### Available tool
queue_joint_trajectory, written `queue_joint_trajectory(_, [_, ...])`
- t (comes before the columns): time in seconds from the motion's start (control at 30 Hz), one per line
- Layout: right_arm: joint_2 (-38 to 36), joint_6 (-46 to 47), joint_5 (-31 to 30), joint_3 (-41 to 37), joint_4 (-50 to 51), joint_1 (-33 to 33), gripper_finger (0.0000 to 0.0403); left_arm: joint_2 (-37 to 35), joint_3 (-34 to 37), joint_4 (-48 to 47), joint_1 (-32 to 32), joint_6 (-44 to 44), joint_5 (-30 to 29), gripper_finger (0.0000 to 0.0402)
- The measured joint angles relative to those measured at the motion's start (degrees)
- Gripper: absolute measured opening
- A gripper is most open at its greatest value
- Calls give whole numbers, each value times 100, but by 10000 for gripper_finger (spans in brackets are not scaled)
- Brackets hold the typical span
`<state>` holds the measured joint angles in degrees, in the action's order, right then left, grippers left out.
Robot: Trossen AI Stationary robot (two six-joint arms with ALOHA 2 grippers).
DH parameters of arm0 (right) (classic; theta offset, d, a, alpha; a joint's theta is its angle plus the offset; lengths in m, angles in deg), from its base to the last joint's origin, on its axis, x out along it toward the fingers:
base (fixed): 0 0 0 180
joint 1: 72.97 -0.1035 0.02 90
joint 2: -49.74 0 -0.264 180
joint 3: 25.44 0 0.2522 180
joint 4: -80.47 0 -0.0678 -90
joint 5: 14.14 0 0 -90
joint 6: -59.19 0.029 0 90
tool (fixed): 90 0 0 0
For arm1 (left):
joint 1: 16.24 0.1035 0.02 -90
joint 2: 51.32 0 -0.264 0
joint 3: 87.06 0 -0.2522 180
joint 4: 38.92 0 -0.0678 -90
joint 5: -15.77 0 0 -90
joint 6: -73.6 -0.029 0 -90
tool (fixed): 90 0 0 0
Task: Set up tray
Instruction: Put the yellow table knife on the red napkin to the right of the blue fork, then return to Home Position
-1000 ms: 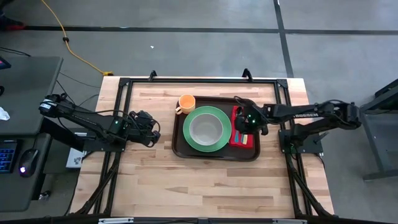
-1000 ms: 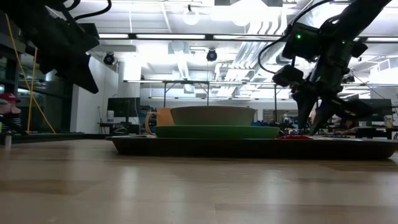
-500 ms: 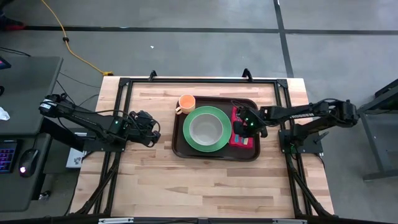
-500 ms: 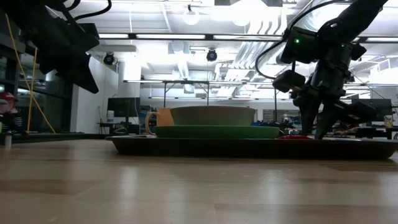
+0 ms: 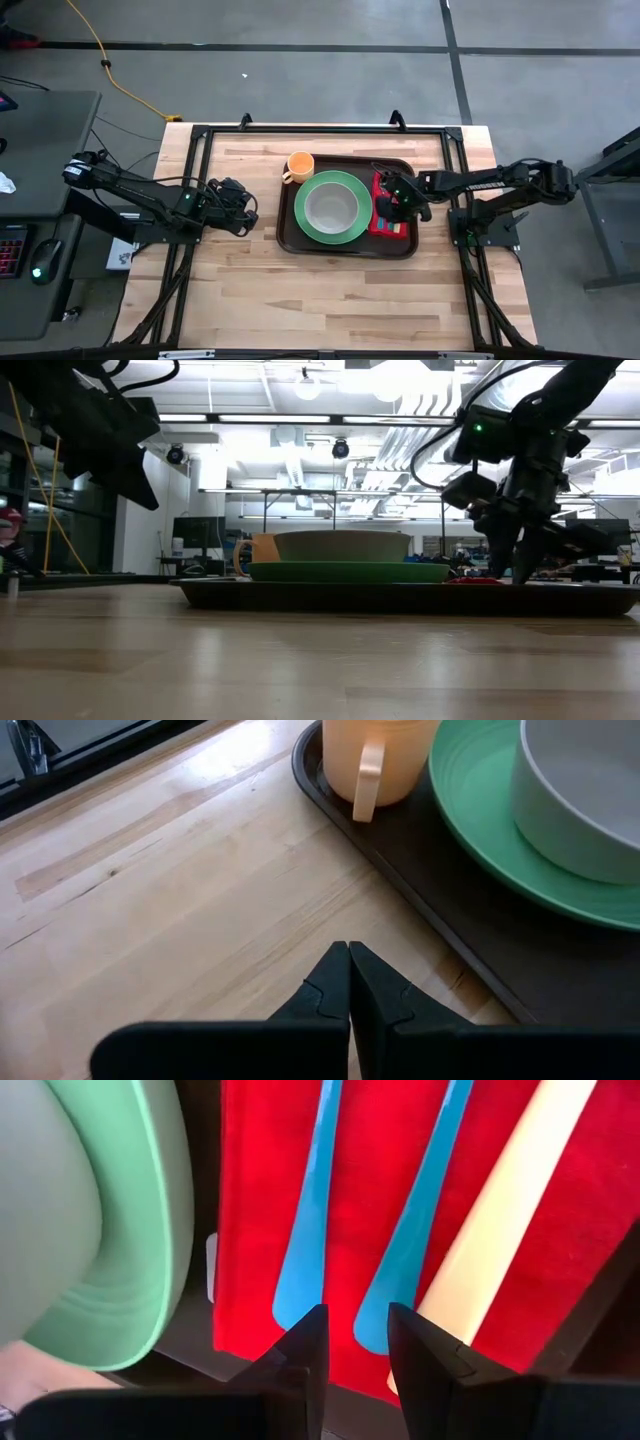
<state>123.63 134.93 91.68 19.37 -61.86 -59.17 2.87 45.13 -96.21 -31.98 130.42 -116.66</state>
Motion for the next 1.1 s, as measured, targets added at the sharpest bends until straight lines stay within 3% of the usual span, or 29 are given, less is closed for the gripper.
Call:
queue_joint_trajectory(0.6, [-141,-68,82,0,-212,7,83,-2,-1,31,-1,0,136,31])
queue_joint_trajectory(0.87, [-1183,50,-126,0,-190,83,83,0,-1,28,0,0,160,31])
queue_joint_trajectory(1.1, [-2527,-526,-1159,0,-207,82,83,-1,1,62,-1,0,441,31])
